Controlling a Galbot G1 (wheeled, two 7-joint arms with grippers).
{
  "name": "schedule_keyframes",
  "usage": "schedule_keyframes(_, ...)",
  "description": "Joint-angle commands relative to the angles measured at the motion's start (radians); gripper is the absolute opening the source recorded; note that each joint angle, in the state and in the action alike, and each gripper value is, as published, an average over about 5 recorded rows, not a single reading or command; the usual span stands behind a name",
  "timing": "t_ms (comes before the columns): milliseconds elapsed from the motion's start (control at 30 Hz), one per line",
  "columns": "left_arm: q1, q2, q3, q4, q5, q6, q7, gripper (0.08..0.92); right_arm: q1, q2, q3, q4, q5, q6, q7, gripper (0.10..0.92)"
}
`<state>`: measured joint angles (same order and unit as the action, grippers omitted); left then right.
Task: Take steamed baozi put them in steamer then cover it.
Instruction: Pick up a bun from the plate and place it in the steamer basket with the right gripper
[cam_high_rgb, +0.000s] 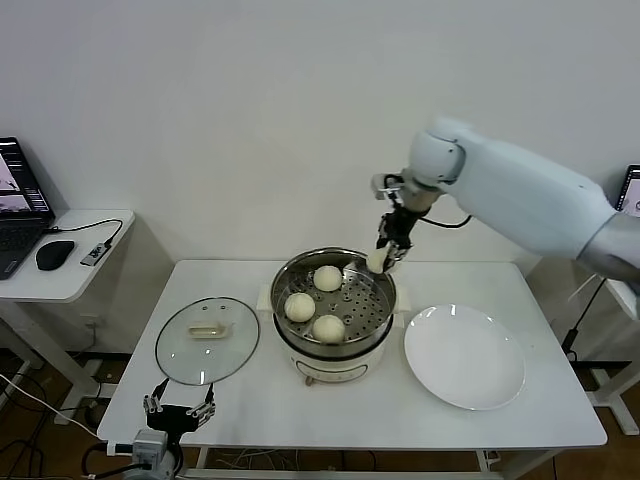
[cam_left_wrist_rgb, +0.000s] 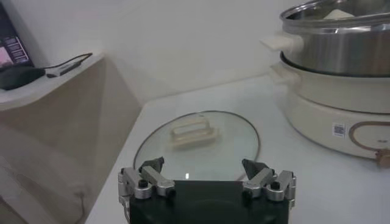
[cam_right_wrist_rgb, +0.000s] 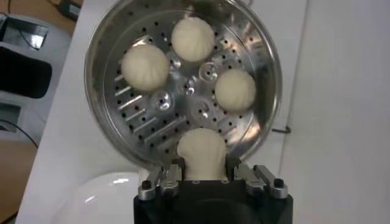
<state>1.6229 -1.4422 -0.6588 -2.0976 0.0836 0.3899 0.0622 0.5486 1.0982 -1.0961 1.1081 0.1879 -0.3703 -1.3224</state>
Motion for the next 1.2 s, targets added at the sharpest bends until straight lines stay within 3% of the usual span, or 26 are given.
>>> schedule_keyframes(33,-0.002,0.000,0.002,-0.004,-0.003,0.001,0.001,0.823,-0.039,0.094,-0.052,-0.040,-0.025,-0.019,0.009,0.433)
schedule_keyframes(1000,-0.013,-0.001,0.011,0.021,-0.004,0.002,0.003,0.823,-0.184,0.114,0.020,-0.103,-0.151,-0.007,0.027,0.434)
schedule_keyframes(1200,-0.011,-0.003,0.011,0.016,-0.004,0.003,0.004,0.823,-0.184,0.106,0.033,-0.095,-0.153,-0.008,0.023,0.531)
